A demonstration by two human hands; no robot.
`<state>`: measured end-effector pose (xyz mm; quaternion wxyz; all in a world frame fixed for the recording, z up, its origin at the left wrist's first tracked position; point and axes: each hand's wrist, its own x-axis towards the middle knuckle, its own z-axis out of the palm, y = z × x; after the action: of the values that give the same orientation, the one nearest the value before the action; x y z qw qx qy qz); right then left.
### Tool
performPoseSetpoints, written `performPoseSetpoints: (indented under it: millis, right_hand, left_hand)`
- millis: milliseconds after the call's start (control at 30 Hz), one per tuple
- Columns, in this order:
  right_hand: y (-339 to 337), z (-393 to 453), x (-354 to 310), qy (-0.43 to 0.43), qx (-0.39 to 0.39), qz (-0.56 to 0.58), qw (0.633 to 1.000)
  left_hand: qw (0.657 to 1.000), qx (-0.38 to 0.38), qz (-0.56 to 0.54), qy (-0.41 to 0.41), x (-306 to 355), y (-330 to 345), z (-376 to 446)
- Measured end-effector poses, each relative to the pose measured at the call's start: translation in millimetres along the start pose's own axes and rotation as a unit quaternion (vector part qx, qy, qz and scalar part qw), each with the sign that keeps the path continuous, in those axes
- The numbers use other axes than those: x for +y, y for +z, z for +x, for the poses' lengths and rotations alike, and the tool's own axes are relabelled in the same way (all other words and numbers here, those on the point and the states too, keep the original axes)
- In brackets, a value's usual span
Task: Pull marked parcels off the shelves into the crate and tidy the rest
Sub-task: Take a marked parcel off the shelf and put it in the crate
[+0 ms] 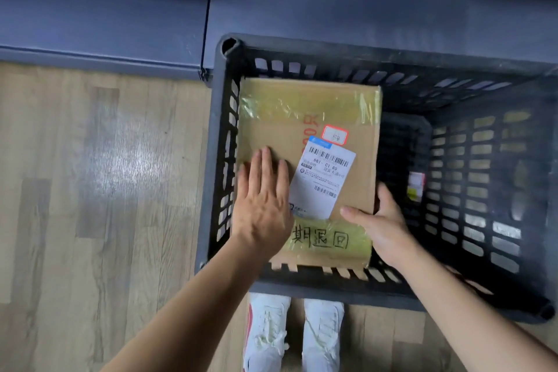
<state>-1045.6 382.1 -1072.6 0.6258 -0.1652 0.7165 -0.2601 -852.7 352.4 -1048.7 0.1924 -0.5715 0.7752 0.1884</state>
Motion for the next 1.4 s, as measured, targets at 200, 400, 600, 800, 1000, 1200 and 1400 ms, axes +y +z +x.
performPoseSetpoints:
  millis: [200, 400, 600, 800, 1000, 1200, 1400]
  right_hand:
    - [9, 39, 19, -0.004, 0.014, -0.042, 0.999]
    - [11, 49, 38, 0.002, 0.040, -0.147, 0.988]
    - [9, 25, 24, -0.042, 0.073, -0.287, 0.954]
    - [-12, -35, -35, -0.220, 0.102, -0.499, 0.832]
    - [-24, -123, -148, -0.311, 0.099, -0.513, 0.793]
    - [-31, -243, -274, -0.417, 0.109, -0.505, 0.748]
    - [-36, -365, -358, -0.540, 0.169, -0.480, 0.670]
  left_hand:
    - [0.993, -0.118, -0.013, -0.003, -11, 28, 23]
    - [0.986, -0.164, 0.023, 0.021, -4, 38, 20]
    - [0.976, -0.190, -0.070, 0.077, -8, 11, 19]
    - [0.987, -0.095, -0.073, 0.108, -3, -70, -6]
    - [0.992, 0.031, -0.051, 0.113, 6, -191, -56]
    - [0.973, 0.204, -0.025, 0.105, 4, -338, -125]
    - [0.936, 0.327, 0.072, 0.108, -2, -468, -203]
